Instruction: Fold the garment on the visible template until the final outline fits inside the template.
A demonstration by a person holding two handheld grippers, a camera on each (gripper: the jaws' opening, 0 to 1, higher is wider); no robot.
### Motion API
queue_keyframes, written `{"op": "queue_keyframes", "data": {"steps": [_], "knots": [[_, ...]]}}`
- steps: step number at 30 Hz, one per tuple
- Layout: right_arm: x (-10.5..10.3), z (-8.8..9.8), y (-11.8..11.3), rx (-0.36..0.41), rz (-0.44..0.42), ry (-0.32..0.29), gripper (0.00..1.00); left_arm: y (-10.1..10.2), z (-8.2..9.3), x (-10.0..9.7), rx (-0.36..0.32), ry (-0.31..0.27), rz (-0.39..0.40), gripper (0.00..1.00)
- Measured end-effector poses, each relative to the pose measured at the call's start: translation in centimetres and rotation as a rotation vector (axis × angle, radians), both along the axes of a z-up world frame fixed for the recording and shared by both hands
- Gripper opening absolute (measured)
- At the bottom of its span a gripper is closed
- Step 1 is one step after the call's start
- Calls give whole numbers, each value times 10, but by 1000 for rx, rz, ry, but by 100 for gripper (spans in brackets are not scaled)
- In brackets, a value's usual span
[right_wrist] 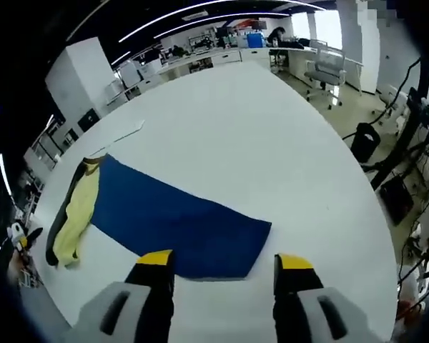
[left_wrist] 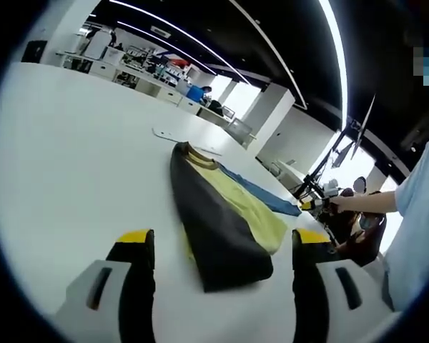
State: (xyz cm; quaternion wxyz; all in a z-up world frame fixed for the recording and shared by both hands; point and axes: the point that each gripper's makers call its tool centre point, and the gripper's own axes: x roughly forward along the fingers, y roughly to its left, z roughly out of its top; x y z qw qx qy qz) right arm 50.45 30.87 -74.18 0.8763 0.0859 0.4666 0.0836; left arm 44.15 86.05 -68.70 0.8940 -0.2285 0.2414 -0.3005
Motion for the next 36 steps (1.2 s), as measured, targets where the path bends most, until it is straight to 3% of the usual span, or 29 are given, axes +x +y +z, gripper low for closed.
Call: {"op": "queue_keyframes", "data": {"steps": [3, 8, 14, 16, 17, 25, 27, 29, 30, 33, 36], "knots": [[-1, -6, 2, 14, -15, 3, 53, 0, -2, -1, 1, 5, 3, 76], [3, -5, 1, 50, -66, -15, 43, 1, -2, -2, -2, 6, 9, 76], [7, 4, -5, 50, -104, -45, 19, 0, -4, -3, -6, 9, 10, 76], [8, 7, -4, 50, -103, -51, 2, -1, -4, -4, -9, 9, 9, 76], [9, 8, -4, 50, -101, -53, 0, -1, -4, -4, -9, 9, 10, 76], [17, 21, 11, 66, -58, -59, 0, -1, -4, -3, -17, 6, 12, 76], [19, 22, 11, 47, -38, -72, 0, -1, -3, -3, -19, 5, 14, 76], [13, 14, 3, -7, -16, -40, 0, -1, -3, -4, -19, 4, 13, 76], [11, 11, -2, -26, -22, -36, 3, -1, -4, -4, -19, 5, 14, 76], [7, 7, -11, -20, -67, -28, 25, 0, -4, -5, -22, 6, 19, 76], [1, 5, -11, 17, -95, -16, 24, -1, -5, -6, -21, 8, 18, 76]]}}
